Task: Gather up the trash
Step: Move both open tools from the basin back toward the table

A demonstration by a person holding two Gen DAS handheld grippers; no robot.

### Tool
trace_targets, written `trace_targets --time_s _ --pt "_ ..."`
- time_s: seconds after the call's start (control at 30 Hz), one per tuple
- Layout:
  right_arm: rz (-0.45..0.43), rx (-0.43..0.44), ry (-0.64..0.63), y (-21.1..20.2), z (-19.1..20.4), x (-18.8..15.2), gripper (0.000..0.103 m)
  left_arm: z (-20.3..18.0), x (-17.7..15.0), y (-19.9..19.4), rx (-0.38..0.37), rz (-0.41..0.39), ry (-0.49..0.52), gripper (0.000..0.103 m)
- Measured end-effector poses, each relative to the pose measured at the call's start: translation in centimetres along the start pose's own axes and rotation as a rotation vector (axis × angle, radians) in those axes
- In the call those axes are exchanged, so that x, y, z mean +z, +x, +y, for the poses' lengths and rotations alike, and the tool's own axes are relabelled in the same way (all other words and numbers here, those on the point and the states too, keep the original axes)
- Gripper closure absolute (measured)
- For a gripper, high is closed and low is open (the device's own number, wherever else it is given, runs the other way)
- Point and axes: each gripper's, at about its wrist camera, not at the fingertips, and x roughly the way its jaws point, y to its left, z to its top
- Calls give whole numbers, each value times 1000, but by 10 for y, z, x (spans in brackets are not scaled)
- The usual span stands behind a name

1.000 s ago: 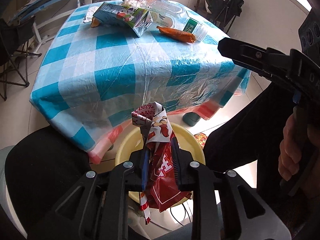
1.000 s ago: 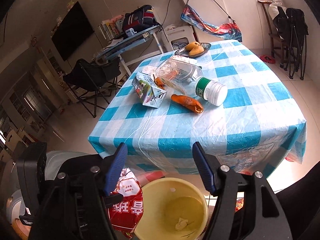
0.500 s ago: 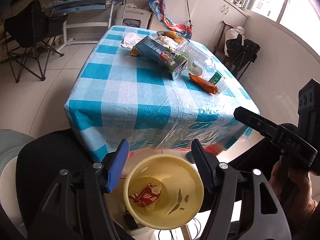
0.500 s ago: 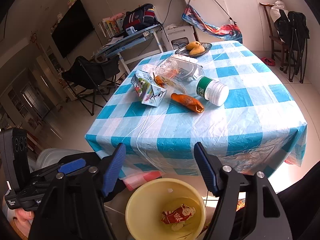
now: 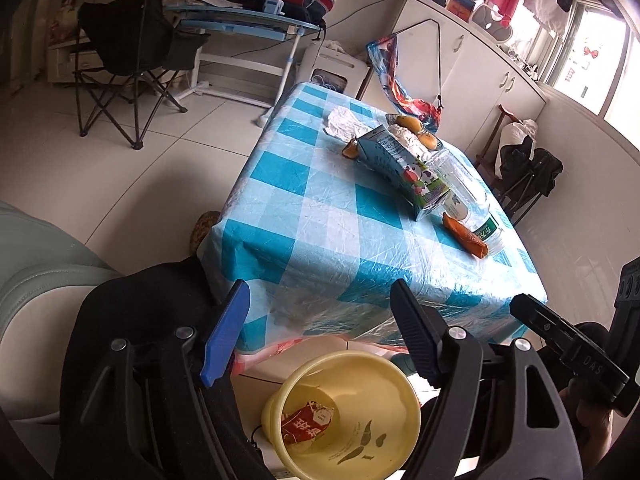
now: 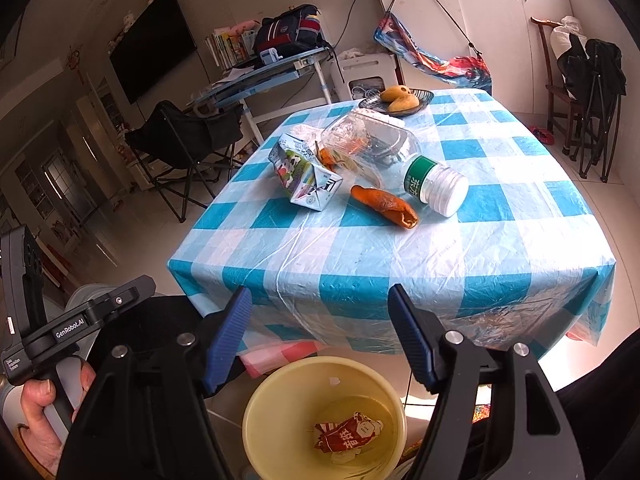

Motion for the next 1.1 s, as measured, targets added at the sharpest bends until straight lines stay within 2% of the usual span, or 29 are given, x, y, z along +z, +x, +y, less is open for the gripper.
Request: trace_targets --time_s 0.27,0.5,0.73,0.87,0.9,0.97,1.03,1.1 --pt "-13 0 -15 -1 3 0 35 4 -2 2 3 2 -24 32" --pt "-61 -13 -34 -9 4 5 35 8 -1 5 13 6 -39 32" --pt "-80 -55 -90 -6 -2 34 35 5 -2 4 25 3 -29 32" --pt "-40 -89 -145 5 -12 58 35 3 -3 2 27 1 -19 32" --pt "-31 -90 -152 8 -16 63 38 2 -3 1 26 2 -18 32" --pt "-2 -59 -148 13 -24 70 45 2 -3 1 26 3 -19 32" --pt "59 -15 -171 23 -26 71 45 3 -2 4 19 18 -28 32" --pt "103 -13 -228 36 -21 68 45 4 0 7 16 32 -38 32"
